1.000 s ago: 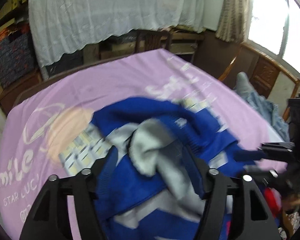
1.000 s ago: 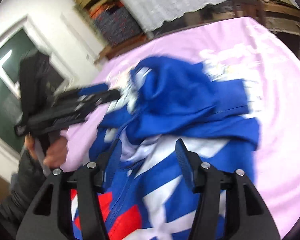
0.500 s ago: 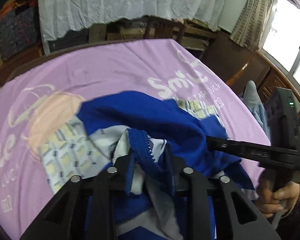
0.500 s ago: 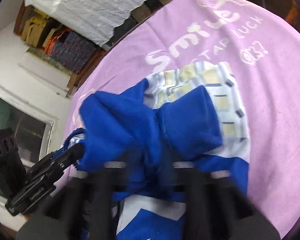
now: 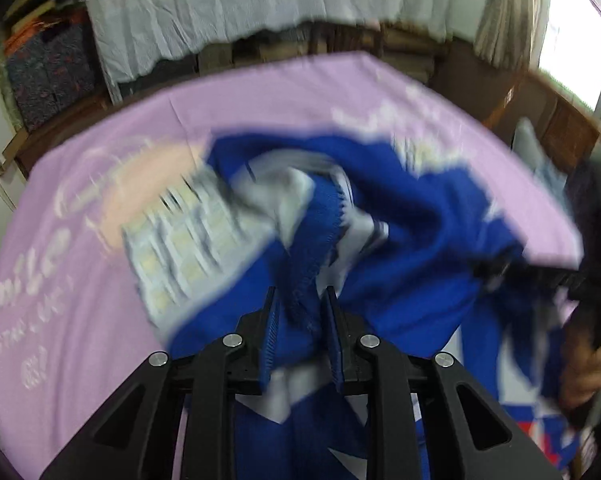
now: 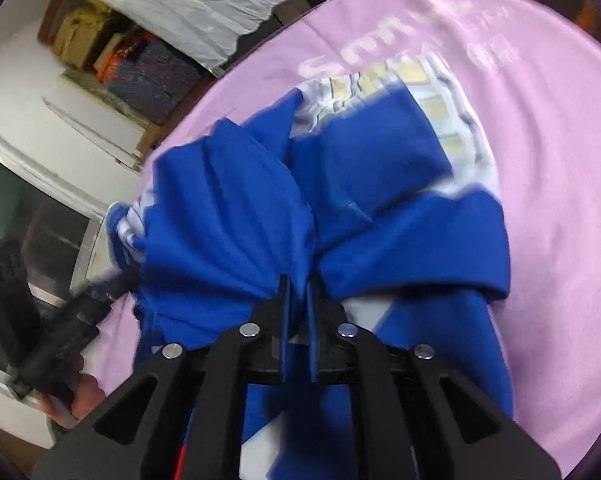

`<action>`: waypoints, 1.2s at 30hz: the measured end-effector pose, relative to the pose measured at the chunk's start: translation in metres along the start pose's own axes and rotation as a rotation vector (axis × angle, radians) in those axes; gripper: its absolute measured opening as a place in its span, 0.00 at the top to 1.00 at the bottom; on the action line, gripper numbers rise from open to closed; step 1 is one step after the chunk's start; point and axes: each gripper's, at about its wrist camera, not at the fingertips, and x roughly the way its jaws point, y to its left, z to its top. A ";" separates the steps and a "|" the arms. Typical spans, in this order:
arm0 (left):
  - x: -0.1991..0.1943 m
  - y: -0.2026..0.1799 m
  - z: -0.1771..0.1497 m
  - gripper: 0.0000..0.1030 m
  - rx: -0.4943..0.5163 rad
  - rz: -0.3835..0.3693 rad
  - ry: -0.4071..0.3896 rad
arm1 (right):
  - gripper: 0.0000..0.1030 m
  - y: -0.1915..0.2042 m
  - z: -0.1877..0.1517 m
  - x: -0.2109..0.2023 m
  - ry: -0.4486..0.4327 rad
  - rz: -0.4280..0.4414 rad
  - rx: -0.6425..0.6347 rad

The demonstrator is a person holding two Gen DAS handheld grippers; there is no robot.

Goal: Fold large clothes
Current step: 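Fold the hood over the body with the right gripper while the left gripper grips the hood edge, then lay the hood down on the body and open both grippers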

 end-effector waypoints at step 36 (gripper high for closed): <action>0.042 0.030 0.040 0.20 -0.128 0.036 -0.076 | 0.95 0.039 0.058 0.045 -0.094 -0.069 -0.135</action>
